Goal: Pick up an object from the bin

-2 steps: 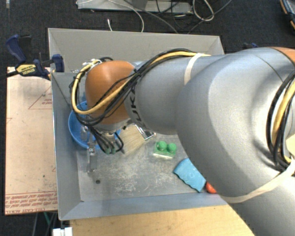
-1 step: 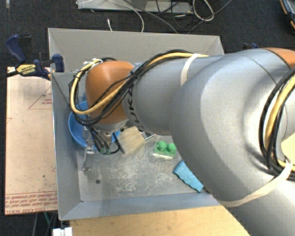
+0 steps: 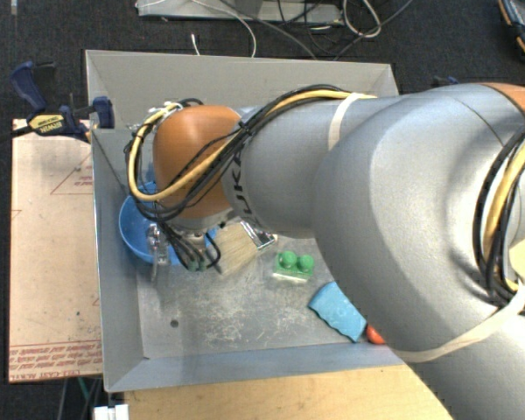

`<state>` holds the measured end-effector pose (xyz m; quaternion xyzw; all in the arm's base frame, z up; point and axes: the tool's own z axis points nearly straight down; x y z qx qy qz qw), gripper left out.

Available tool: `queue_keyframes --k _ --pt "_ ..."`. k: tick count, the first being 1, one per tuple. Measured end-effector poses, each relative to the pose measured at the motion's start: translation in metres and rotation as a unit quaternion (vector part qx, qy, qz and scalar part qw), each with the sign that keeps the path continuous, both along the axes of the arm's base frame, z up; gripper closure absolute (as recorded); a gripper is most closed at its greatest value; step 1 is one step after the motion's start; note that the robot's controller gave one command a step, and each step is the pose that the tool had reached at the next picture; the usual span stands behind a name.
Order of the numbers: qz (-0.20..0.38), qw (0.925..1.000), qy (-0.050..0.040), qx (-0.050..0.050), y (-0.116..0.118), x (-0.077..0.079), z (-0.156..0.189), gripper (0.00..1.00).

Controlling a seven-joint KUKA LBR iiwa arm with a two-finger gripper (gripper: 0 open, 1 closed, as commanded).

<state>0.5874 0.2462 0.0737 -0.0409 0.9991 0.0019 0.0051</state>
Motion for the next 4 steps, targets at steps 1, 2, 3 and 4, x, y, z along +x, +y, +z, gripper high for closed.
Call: queue_keyframes --k 1,2,3,4 --pt "0.0 1.0 0.0001 0.0 0.0 0.0 0.0 1.0" --pt "-0.001 1.0 0.0014 -0.001 -0.001 -0.001 0.03 1.0" --pt "-0.001 1.0 -0.0017 0.001 0.0 0.001 0.063 1.0" --pt "-0.001 1.0 -0.0008 0.001 0.0 0.0 0.067 1.0"
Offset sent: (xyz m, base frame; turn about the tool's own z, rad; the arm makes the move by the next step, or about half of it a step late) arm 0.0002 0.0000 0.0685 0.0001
